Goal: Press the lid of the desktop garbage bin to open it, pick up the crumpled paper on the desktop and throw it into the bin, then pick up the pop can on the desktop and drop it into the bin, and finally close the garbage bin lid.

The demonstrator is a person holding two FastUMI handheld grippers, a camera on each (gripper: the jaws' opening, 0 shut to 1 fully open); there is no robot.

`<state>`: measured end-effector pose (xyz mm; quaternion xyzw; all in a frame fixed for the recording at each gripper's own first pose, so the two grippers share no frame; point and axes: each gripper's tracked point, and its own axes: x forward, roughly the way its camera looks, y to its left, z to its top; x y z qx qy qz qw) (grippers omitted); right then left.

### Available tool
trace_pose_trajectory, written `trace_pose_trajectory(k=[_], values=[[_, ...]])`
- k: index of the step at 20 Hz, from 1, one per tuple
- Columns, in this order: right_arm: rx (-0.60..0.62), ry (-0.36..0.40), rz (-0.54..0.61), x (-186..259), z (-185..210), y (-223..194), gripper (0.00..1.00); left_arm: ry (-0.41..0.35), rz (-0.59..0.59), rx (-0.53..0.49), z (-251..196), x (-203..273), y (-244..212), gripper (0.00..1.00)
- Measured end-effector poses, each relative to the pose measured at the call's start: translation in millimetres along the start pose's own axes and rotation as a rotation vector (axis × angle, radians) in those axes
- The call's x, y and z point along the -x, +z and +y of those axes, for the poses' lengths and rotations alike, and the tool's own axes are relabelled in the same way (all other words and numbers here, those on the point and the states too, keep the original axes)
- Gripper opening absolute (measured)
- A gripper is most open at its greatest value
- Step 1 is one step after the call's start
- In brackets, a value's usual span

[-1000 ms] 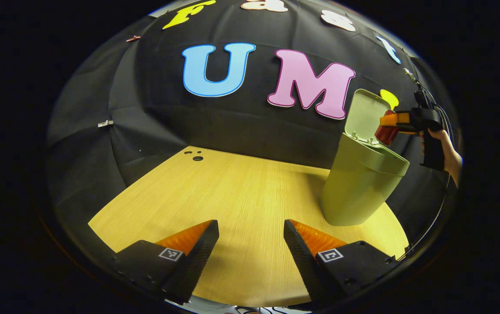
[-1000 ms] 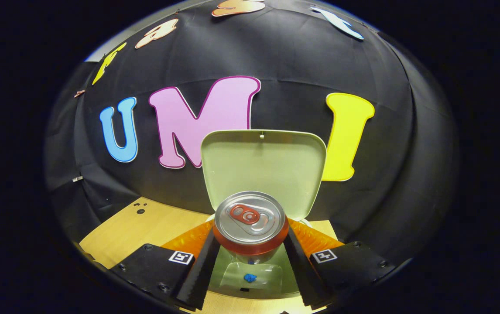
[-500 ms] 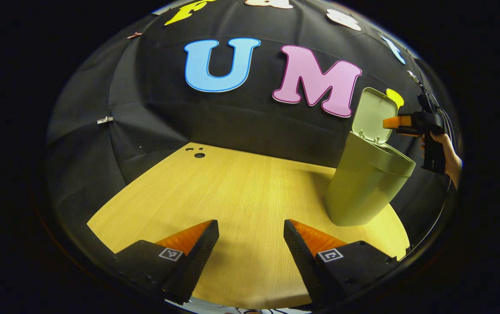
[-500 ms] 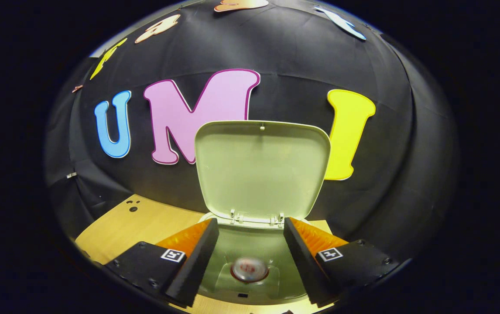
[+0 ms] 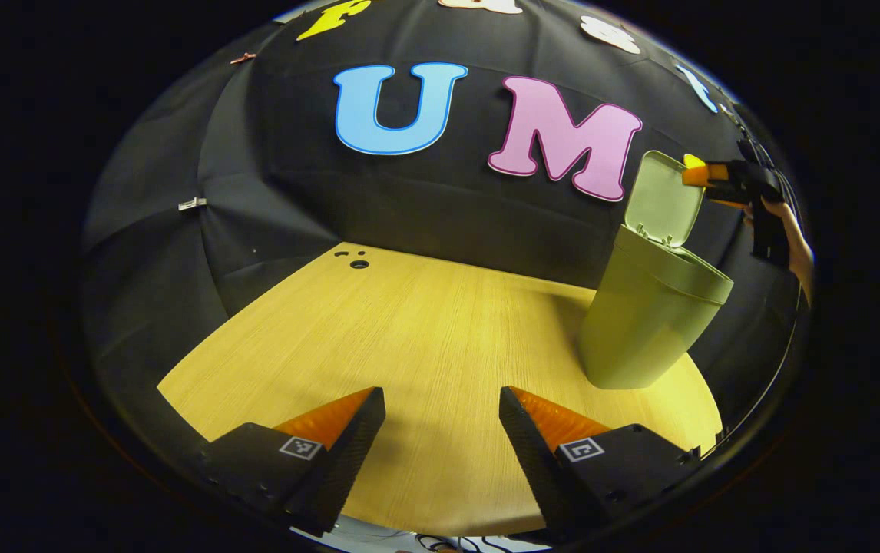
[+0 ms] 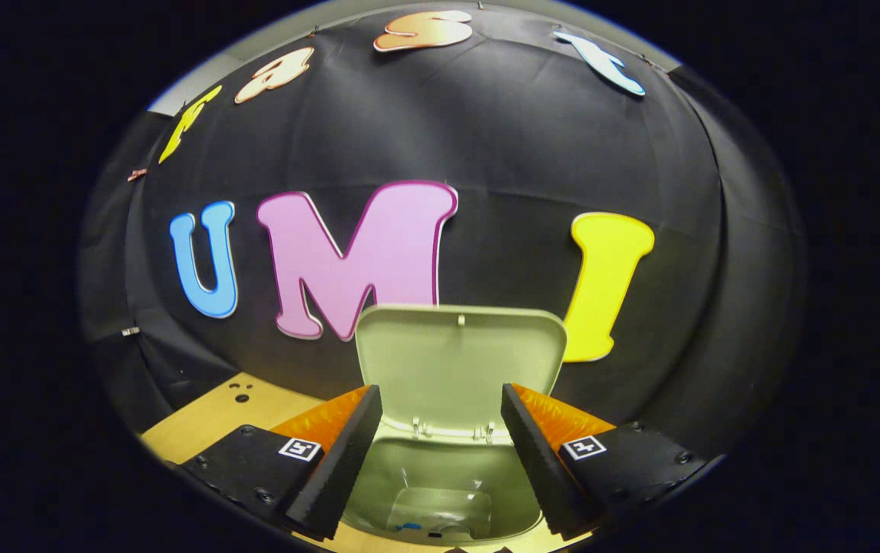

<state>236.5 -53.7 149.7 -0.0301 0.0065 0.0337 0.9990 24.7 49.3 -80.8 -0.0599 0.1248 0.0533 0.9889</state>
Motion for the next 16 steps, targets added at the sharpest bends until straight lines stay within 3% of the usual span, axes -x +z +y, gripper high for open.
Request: trace_pose_trajectory(k=[7,16], values=[[-0.006,-0.031,-0.06,-31.7,-10.5,63.8,0.98,0.028,-0.011,0.046,8.2,7.9,-7.7,0.96],[-0.031,-0.015,0.019,-93.7,-3.1,62.0,0.97,0.137,-0.026,0.114,41.0,24.9,-11.7,0.96]])
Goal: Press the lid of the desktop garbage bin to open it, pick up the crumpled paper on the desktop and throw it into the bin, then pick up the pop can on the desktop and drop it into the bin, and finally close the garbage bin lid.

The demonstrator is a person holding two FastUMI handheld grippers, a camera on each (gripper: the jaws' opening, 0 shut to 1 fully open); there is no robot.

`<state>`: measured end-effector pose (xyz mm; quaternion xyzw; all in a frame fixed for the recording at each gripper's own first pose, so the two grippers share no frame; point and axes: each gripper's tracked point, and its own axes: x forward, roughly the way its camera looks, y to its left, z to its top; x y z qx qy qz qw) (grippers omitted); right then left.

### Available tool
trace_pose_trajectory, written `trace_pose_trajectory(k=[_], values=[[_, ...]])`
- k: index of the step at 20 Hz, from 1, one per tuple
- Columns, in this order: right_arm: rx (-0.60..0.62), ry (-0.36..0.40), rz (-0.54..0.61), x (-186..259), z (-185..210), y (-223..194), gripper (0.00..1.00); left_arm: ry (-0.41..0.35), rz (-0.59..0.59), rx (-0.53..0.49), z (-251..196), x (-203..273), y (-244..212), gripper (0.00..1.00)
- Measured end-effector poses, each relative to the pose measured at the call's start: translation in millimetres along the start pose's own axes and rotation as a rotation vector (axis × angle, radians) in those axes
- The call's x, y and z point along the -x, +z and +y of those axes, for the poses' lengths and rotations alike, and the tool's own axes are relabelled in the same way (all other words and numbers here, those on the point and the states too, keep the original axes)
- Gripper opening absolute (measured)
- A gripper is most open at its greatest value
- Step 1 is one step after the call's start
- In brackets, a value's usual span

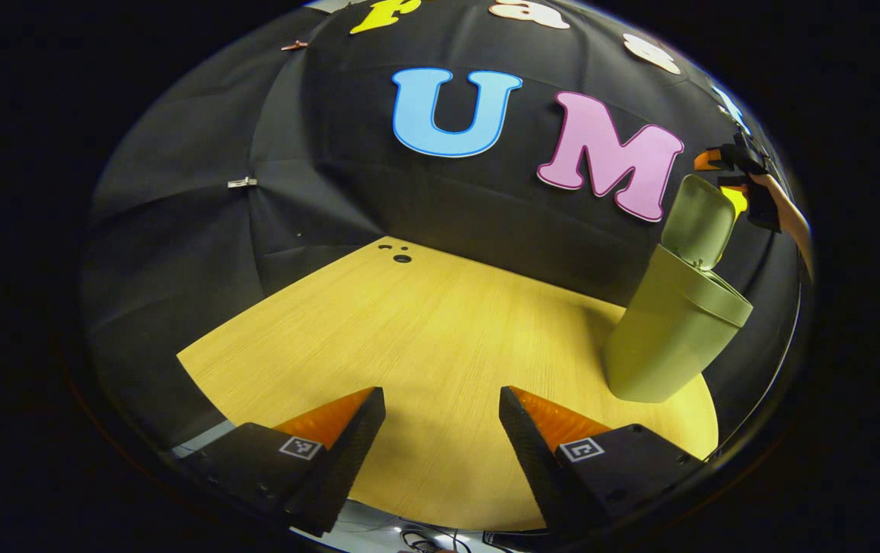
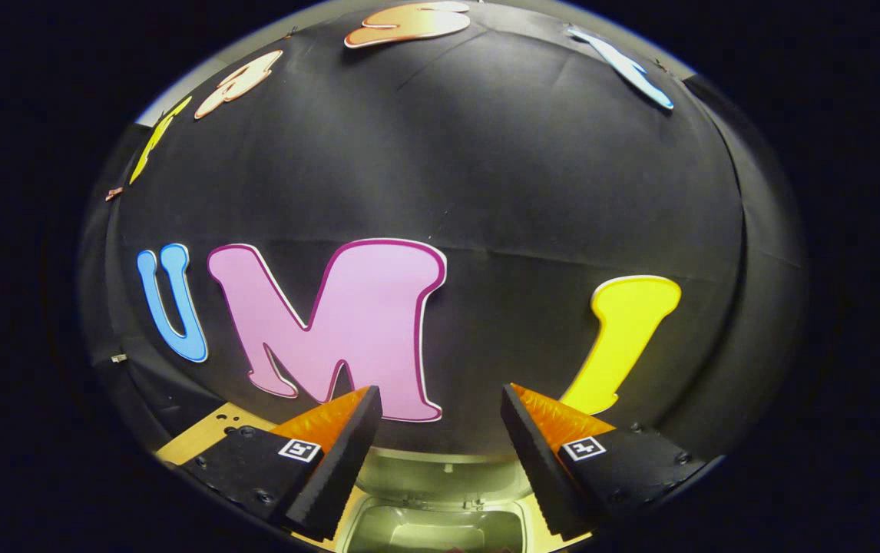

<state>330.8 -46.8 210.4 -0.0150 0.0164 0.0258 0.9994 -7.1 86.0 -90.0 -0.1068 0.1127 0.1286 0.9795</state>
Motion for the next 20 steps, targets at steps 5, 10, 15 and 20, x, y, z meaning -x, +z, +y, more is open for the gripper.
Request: trace_pose_trajectory(k=[5,10,15,20], values=[[-0.031,0.025,0.094,-9.1,2.4,-26.3,0.98,0.011,-0.021,0.015,6.9,8.8,4.7,0.96],[-0.02,0.038,0.102,9.2,3.5,-32.1,0.99,0.003,-0.008,-0.021,7.1,13.1,-2.4,0.96],[-0.03,0.039,0.103,41.5,7.3,-48.9,0.99,-0.064,-0.031,-0.138,-9.6,15.9,5.4,0.96],[-0.025,0.028,0.124,76.0,8.1,-84.1,0.98,-0.137,-0.034,-0.174,-22.8,19.1,5.3,0.96]])
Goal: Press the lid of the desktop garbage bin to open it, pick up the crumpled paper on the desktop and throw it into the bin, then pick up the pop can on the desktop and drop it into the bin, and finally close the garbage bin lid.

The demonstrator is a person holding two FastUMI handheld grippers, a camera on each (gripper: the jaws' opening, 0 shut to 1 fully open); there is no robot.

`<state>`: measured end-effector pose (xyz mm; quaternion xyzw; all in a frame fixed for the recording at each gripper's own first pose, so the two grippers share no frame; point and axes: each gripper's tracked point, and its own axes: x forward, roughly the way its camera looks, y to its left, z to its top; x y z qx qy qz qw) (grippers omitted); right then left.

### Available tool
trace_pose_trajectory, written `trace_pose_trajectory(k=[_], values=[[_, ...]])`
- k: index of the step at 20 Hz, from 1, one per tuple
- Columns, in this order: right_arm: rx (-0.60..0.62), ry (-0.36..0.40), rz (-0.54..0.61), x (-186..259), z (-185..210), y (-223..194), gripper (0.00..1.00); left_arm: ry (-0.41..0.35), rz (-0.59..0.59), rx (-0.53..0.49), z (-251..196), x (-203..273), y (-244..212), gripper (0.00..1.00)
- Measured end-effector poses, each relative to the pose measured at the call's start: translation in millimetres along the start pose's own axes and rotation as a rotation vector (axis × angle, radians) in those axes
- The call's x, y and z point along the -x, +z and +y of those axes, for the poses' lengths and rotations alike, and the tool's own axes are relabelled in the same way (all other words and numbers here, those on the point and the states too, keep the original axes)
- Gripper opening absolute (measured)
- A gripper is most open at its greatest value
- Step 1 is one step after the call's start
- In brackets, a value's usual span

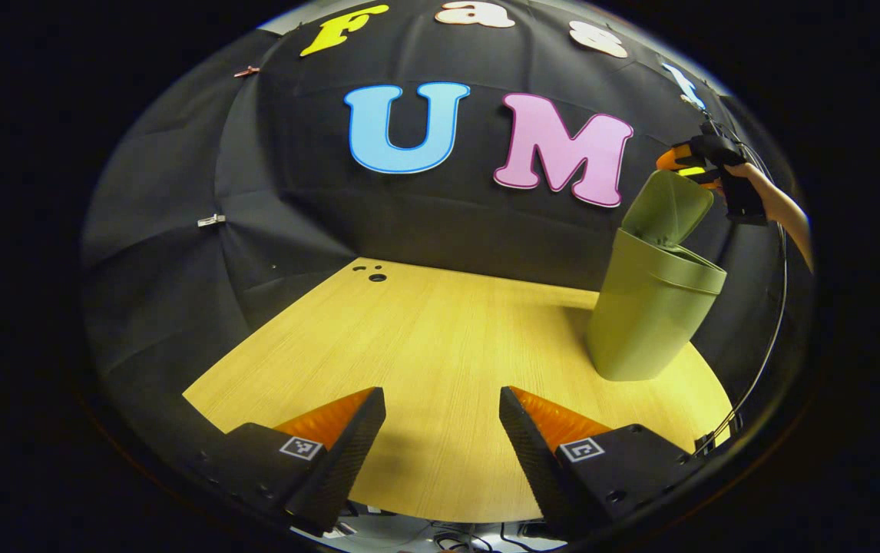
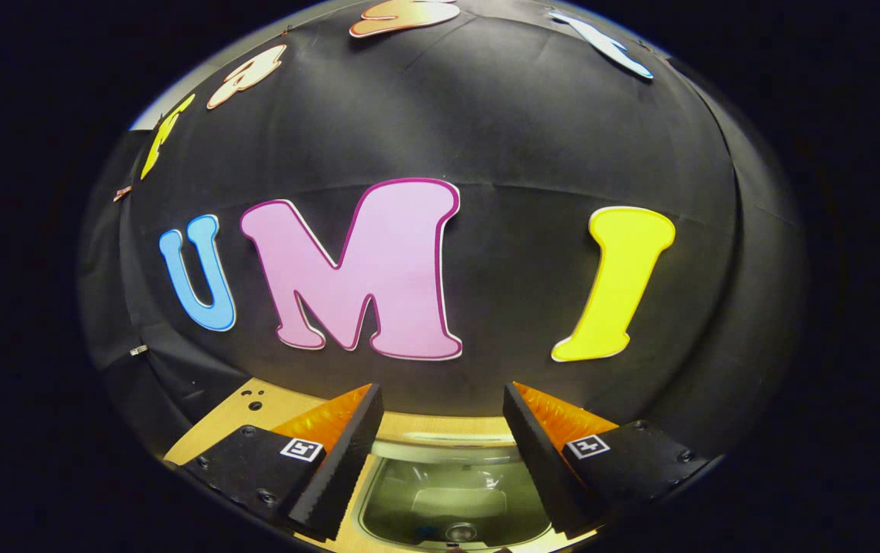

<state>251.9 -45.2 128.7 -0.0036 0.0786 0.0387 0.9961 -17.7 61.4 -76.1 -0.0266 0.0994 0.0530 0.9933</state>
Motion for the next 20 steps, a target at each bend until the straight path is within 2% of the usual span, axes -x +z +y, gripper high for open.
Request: trace_pose_trajectory(k=[6,13,20], values=[[-0.02,-0.038,0.075,21.2,-2.0,-70.7,0.99,-0.058,-0.001,-0.031,-6.1,12.2,-3.8,0.96],[-0.02,-0.085,0.103,33.0,-5.1,-123.0,0.99,-0.069,-0.025,-0.023,-1.5,8.2,11.1,0.96],[-0.004,-0.119,0.084,37.3,-7.9,-137.6,0.99,-0.085,-0.028,-0.02,-13.0,9.0,10.5,0.96]])
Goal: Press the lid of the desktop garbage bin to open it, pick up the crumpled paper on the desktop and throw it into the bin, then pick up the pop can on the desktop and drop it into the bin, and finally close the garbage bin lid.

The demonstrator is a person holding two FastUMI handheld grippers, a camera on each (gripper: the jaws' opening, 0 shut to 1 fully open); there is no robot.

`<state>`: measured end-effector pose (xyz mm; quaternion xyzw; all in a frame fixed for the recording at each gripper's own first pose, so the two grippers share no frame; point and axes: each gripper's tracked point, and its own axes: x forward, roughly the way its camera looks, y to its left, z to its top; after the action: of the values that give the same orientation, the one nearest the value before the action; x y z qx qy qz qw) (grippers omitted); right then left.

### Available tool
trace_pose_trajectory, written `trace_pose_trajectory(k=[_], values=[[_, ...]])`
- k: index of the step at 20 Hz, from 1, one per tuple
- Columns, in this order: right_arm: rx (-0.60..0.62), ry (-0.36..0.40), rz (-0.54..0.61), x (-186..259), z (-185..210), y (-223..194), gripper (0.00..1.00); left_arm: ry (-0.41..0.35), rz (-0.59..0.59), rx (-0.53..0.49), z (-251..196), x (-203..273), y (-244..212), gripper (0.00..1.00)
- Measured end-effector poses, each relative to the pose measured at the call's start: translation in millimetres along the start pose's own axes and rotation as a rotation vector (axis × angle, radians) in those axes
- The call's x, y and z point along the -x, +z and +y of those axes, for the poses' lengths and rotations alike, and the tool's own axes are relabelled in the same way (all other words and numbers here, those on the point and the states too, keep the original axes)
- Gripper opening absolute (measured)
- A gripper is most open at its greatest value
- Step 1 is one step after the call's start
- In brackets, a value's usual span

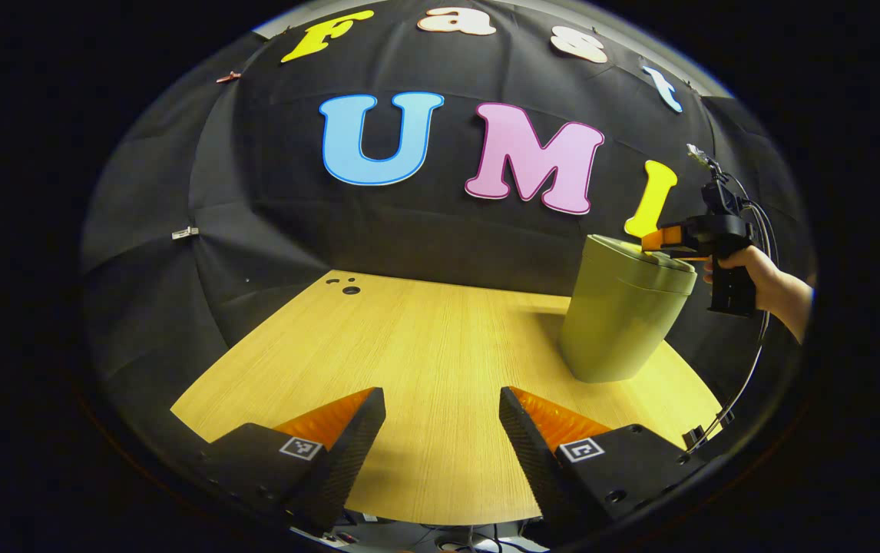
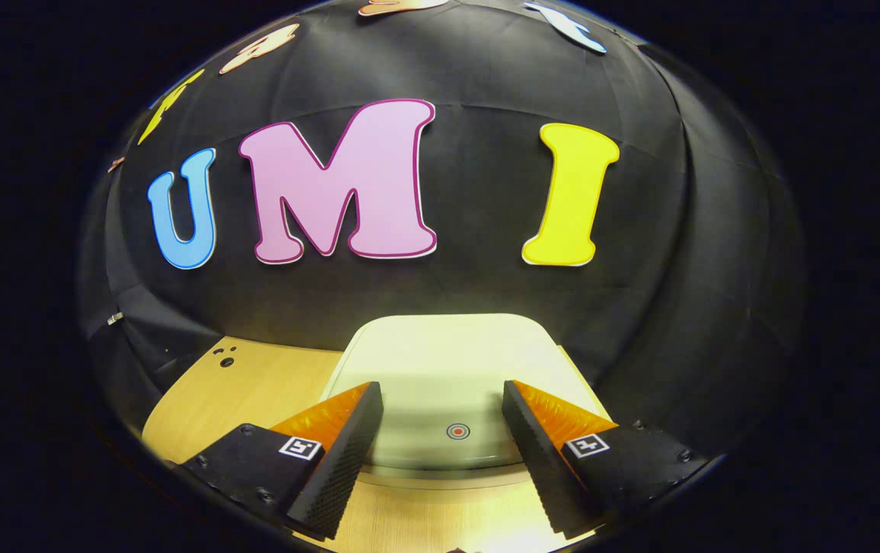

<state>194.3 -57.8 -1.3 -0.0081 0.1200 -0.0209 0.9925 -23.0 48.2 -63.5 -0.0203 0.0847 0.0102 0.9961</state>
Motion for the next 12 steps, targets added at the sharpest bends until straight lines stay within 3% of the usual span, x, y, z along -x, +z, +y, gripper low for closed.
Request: trace_pose_trajectory(k=[9,12], values=[[-0.008,0.01,-0.032,-0.3,3.8,-3.2,1.0,-0.005,0.005,0.028,-4.5,3.8,0.2,0.96],[-0.024,0.025,-0.054,18.3,4.4,4.3,0.99,-0.016,-0.024,0.01,-10.2,3.4,15.4,0.96]])
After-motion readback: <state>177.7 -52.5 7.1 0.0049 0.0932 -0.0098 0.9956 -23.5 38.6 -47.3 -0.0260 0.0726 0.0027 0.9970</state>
